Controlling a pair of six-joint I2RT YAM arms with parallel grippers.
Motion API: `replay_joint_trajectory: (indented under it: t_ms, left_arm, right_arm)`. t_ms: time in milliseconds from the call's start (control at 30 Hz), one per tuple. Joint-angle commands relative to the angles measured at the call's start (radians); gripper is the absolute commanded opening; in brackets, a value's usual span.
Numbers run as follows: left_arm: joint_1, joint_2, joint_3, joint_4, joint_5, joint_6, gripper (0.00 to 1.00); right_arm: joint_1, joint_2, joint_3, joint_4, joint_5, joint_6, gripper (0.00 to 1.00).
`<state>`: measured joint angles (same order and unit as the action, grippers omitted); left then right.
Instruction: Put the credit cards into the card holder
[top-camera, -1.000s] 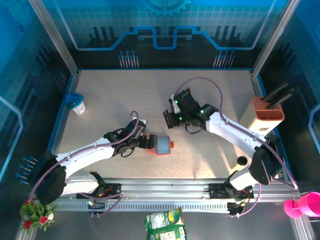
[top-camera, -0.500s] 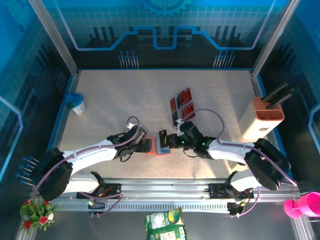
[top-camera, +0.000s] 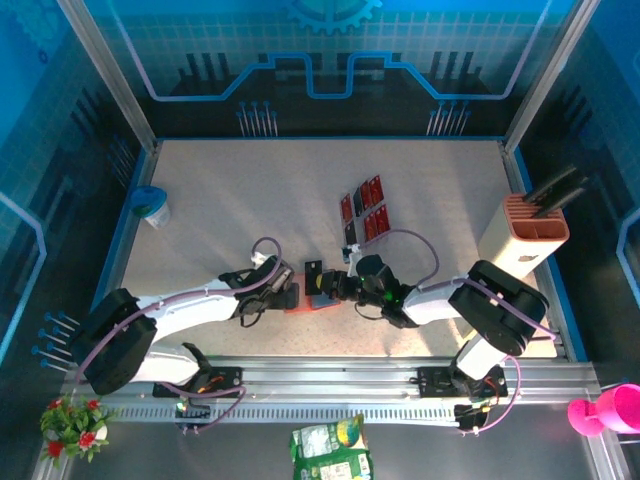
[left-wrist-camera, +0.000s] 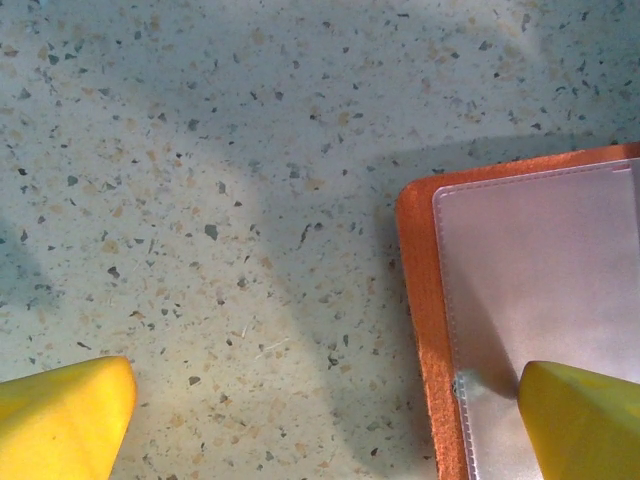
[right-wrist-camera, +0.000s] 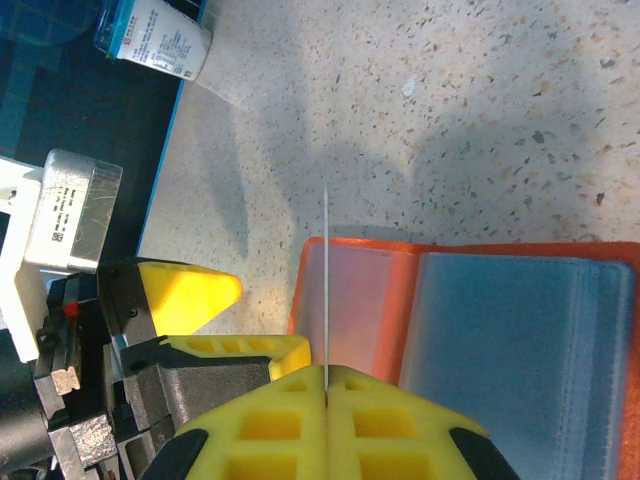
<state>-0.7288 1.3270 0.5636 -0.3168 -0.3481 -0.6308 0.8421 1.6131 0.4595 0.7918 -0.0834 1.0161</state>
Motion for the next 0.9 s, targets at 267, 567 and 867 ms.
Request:
replay_joint_trajectory:
  t_ms: [267, 567, 867]
  left_arm:
    - [-0.005, 0.006, -0.025, -0.02, -0.029, -0.024, 0.99]
    - [-0.005, 0.008, -0.019, -0.019, -0.031, -0.018, 0.99]
    - [-0.005, 0.01, -0.016, -0.018, -0.029, -0.015, 0.99]
  right_arm:
    - [0.023, 0.019, -0.022, 0.05, 0.067, 0.008, 0.0]
    - [0.031, 0.032, -0.028, 0.015, 0.089, 0.0, 0.0]
    - [0.038, 0.067, -0.032, 0.033, 0.086, 0.008, 0.0]
